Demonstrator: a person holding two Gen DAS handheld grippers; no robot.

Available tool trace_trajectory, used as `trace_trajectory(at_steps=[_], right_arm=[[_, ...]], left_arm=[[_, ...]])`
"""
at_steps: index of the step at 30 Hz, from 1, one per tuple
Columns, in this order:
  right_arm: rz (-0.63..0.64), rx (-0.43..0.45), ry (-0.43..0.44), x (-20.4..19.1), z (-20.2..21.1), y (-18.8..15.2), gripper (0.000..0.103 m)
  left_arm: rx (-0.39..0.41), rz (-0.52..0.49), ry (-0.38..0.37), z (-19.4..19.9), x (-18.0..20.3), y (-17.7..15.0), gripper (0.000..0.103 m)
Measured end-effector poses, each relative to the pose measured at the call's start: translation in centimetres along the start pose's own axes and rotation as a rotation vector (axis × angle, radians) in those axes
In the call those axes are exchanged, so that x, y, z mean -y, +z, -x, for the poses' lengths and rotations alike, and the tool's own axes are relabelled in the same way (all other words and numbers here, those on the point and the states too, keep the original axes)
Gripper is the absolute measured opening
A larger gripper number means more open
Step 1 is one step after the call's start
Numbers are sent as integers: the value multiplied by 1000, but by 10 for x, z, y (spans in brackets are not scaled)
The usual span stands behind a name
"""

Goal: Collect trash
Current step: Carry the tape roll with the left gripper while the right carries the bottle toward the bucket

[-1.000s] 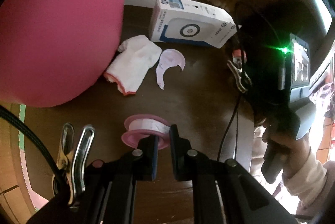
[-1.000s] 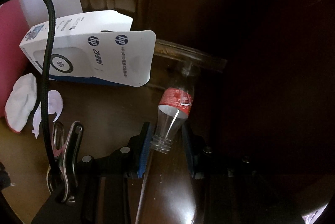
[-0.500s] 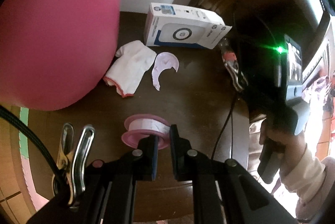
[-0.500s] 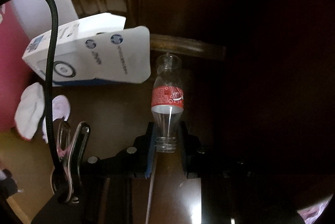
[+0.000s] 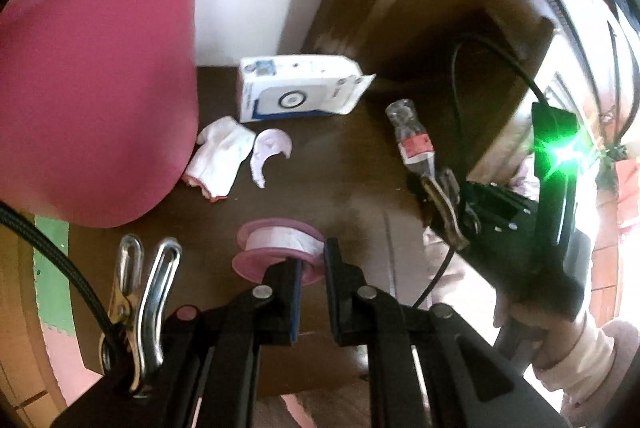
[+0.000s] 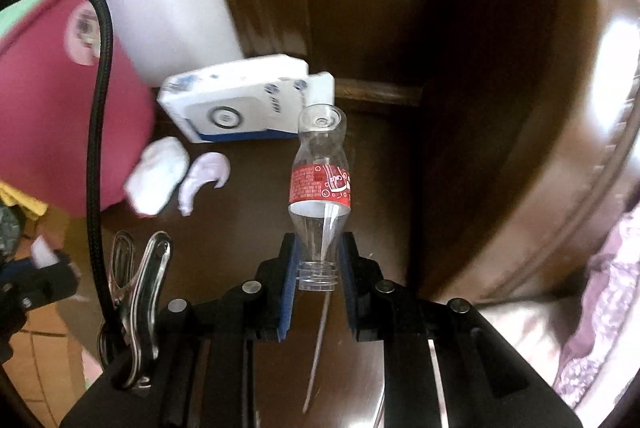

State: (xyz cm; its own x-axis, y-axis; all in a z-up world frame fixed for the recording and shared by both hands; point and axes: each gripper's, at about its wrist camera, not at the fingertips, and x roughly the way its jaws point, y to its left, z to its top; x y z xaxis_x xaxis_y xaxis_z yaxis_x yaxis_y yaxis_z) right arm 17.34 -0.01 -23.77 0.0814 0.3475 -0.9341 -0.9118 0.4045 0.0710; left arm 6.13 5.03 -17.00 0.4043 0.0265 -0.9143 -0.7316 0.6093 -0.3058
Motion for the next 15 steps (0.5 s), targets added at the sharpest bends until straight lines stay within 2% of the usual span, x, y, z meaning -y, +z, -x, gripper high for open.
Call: trace_trajectory(at_steps=[5, 6, 15], right_arm=[[4, 36, 33, -11, 49, -6, 21], [4, 44, 37, -29, 51, -1, 21], [21, 134, 73, -57, 126, 9, 21]], left_arm=[[37, -52, -24, 35, 10, 0, 11], [43, -60, -26, 42, 11, 0, 11], [138, -77, -15, 100, 8, 17, 11]])
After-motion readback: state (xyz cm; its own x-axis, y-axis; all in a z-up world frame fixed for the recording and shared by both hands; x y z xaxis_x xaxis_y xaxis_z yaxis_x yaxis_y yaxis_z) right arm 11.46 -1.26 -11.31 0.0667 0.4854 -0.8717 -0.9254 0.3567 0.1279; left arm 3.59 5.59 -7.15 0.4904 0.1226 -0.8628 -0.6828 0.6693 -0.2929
